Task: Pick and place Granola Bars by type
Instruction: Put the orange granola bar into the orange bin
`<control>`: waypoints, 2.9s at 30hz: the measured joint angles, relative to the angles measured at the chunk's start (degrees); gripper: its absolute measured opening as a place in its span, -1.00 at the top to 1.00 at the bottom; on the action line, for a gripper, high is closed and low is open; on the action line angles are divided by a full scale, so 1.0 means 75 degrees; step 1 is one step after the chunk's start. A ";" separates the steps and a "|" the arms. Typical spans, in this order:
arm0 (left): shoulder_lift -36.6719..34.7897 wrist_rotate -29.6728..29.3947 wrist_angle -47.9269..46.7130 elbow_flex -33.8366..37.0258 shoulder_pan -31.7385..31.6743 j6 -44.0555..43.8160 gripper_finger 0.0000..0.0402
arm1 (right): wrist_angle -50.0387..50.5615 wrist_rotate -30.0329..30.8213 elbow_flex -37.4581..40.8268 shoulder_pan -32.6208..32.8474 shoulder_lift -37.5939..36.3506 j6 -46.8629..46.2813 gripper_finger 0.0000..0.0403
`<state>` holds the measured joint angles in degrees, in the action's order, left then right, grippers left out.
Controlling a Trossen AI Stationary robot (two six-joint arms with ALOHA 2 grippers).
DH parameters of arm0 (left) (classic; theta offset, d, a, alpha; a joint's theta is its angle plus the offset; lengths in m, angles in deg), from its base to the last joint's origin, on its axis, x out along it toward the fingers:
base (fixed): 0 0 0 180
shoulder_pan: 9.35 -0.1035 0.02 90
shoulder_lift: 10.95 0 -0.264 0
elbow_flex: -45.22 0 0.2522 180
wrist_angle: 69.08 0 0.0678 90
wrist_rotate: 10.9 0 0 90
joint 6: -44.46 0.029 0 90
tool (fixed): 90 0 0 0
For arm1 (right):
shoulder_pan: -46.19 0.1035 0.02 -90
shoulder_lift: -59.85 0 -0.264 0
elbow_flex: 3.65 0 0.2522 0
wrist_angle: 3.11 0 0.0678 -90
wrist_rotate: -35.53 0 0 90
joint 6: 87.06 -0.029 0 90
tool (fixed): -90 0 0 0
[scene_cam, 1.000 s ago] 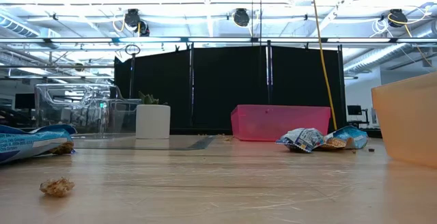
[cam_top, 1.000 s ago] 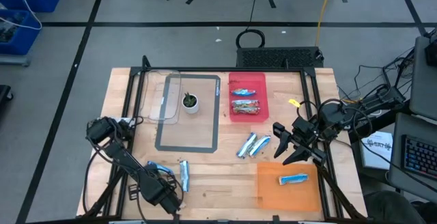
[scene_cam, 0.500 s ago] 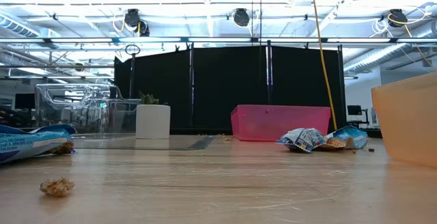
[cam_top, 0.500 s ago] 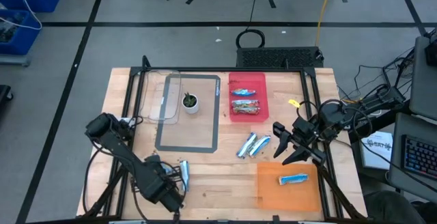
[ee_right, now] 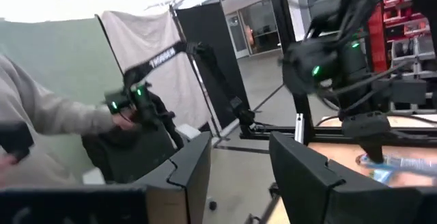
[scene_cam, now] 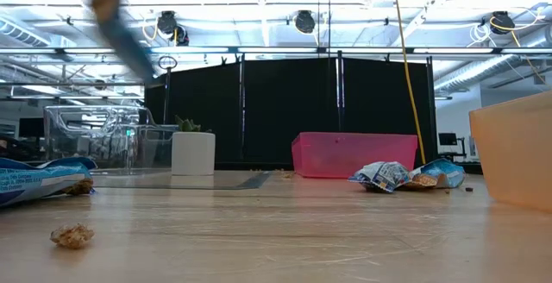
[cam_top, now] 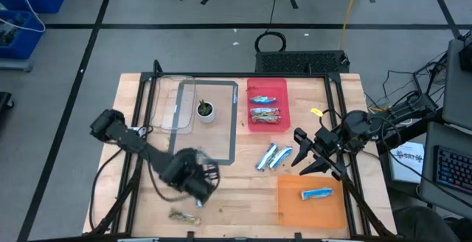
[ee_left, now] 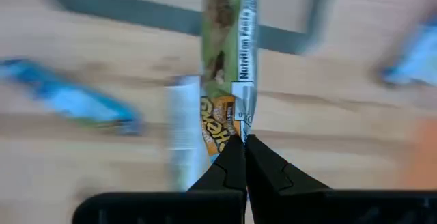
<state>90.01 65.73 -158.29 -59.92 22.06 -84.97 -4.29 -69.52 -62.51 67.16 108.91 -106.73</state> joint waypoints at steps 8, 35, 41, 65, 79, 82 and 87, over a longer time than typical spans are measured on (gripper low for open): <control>-0.0514 0.0179 0.2495 -0.0001 -0.1251 0.3034 1.00 | 0.0206 -0.0014 0.0000 0.0000 0.0000 0.0809 0.25; -0.0530 0.6035 0.7002 0.0000 -0.3737 0.6085 1.00 | 0.0915 0.3055 0.0000 0.0020 0.0736 0.2586 -0.05; -0.0527 0.7400 0.6947 0.0000 -0.4253 0.5866 1.00 | 0.0913 0.3641 0.0000 0.0017 0.1080 0.2549 -0.11; 0.0062 0.8953 0.6478 0.0012 -0.4878 0.5792 1.00 | 0.1314 0.3998 -0.1661 -0.0251 0.2923 0.2779 -0.19; 0.0030 0.9143 0.6480 0.0003 -0.4867 0.5965 0.99 | 0.1396 0.3968 -0.1810 -0.0251 0.3411 0.2432 -0.19; 0.0030 0.9152 0.6483 0.0003 -0.4878 0.5968 0.99 | 0.1386 0.3847 -0.1810 -0.0251 0.3481 0.2281 -0.19; 0.0030 0.9133 0.6487 0.0003 -0.4878 0.5994 0.99 | 0.1311 0.3780 -0.1807 -0.0251 0.3684 0.2286 -0.19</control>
<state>90.24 134.22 -109.63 -59.90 -14.52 -40.01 5.54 -41.17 -76.06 65.28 136.53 -89.59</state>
